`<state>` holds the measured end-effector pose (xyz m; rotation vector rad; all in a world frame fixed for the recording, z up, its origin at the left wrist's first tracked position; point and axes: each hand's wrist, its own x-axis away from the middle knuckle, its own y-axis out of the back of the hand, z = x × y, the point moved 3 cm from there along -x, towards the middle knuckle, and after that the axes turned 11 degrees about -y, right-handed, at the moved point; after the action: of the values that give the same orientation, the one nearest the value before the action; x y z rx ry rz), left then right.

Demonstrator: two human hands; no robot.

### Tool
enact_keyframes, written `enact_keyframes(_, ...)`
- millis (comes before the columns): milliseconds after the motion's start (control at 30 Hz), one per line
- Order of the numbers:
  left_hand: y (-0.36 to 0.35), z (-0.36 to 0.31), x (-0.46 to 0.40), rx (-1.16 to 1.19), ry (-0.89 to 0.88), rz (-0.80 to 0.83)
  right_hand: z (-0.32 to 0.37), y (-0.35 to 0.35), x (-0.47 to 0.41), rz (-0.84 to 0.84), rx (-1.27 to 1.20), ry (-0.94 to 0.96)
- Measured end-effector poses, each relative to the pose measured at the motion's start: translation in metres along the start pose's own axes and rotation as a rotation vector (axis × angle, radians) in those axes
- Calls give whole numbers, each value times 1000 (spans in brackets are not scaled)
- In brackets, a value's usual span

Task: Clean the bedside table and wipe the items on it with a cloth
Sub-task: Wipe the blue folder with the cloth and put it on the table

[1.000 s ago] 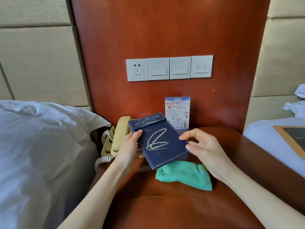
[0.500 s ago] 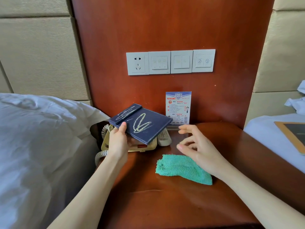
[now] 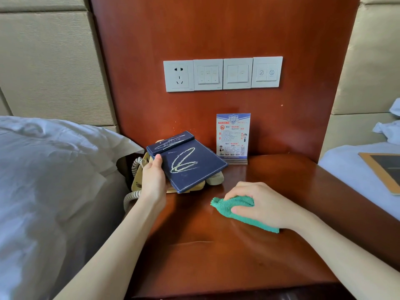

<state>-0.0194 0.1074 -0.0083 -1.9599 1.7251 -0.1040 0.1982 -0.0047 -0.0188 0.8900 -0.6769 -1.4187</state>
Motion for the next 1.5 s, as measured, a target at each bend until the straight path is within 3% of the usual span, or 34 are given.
enact_keyframes(100, -2, -2, 5, -57, -24, 24, -8, 8, -5, -97, -64, -83)
enact_keyframes(233, -5, 0, 11, -160, -45, 88, -16, 23, -7, -358, -252, -170)
enact_keyframes(367, -10, 3, 21, -282, -149, 136, -12, 28, -3, -525, -403, -116)
enact_keyframes(667, -27, 3, 43, -338, -331, 364, 2, 16, 1, -662, -155, 117)
enact_keyframes(867, -37, 4, 55, -239, -270, 530, 3, 22, 2, -812, -68, 129)
enact_keyframes(1100, -35, 0, 56, -242, -278, 569, 10, 16, 6, -631, -19, 211)
enact_keyframes(1400, -29, 3, 46, -213, -217, 484, 11, 2, 10, -204, -23, 255)
enact_keyframes(1500, -27, 2, 43, -208, -215, 460, 11, -2, 8, -152, 18, 258)
